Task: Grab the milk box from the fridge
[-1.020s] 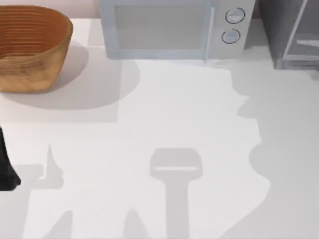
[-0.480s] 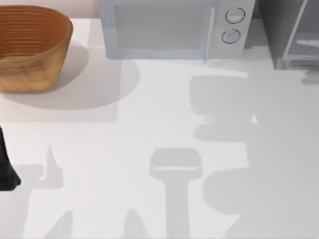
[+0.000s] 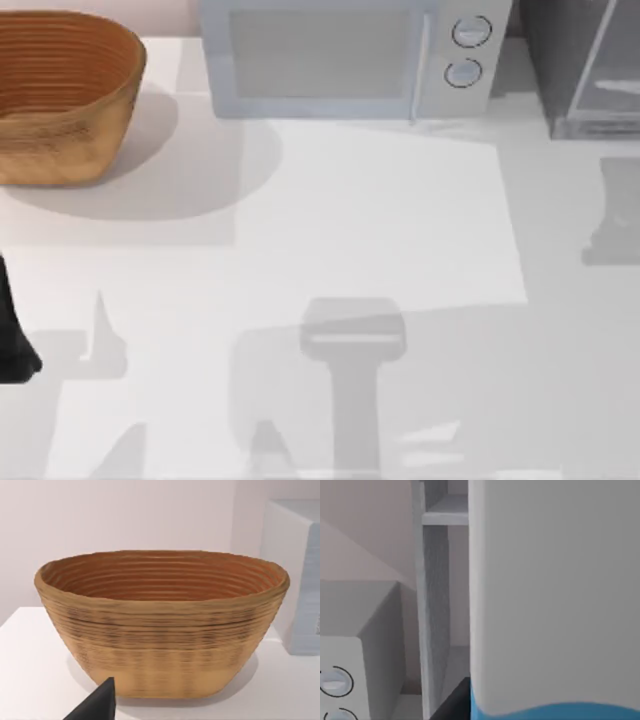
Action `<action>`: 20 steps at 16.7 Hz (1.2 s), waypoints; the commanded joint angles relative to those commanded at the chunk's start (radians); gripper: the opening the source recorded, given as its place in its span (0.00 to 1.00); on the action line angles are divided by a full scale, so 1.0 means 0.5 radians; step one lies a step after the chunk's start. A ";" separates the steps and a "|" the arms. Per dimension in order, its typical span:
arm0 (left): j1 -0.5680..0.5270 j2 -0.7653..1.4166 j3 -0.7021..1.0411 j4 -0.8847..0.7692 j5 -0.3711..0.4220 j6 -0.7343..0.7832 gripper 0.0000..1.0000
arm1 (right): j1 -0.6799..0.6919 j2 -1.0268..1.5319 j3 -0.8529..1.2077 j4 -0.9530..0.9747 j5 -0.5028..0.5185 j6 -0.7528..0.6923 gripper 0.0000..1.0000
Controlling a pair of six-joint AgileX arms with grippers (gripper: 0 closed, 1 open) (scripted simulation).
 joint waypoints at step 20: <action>0.000 0.000 0.000 0.000 0.000 0.000 1.00 | 0.264 -1.469 -0.732 -0.782 0.172 -0.004 0.00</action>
